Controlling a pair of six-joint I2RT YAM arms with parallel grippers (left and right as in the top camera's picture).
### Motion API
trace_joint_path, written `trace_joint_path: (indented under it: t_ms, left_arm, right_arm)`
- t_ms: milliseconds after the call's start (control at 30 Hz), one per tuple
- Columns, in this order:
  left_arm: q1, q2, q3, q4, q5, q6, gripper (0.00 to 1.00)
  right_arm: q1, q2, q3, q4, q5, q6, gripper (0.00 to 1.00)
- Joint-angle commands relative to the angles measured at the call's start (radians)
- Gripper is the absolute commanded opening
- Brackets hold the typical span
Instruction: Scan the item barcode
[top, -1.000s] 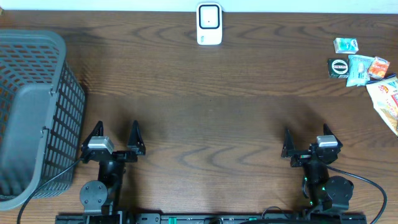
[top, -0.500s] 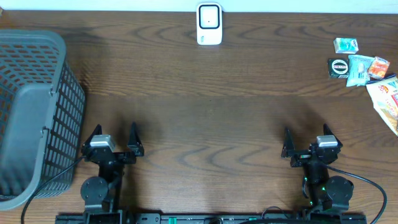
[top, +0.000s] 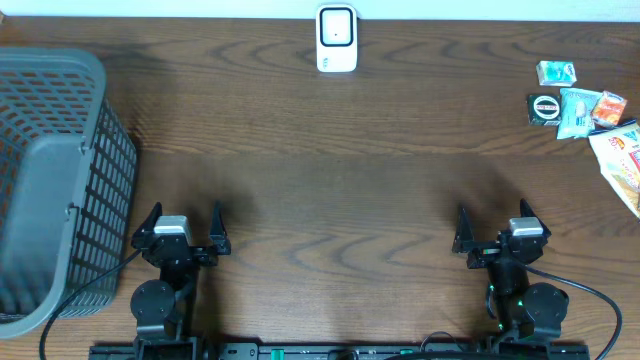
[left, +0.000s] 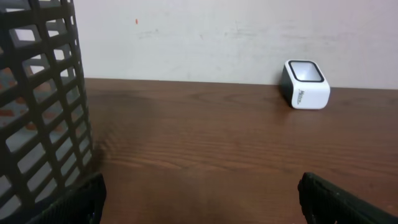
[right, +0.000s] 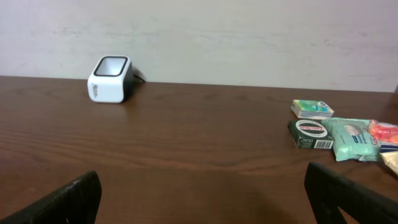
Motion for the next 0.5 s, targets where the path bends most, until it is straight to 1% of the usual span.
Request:
trace_joint_path:
  t_ms: [0,467]
  left_arm:
    - [0.006,-0.009,-0.009,-0.047,0.015,0.029,0.97]
    - [0.006,-0.009,-0.009,-0.051,-0.001,0.003,0.98]
  right_arm:
    - [-0.005,-0.007,-0.001,-0.005,0.003,0.014,0.99]
    - [-0.005,-0.007,-0.001,-0.005,0.003,0.014,0.99]
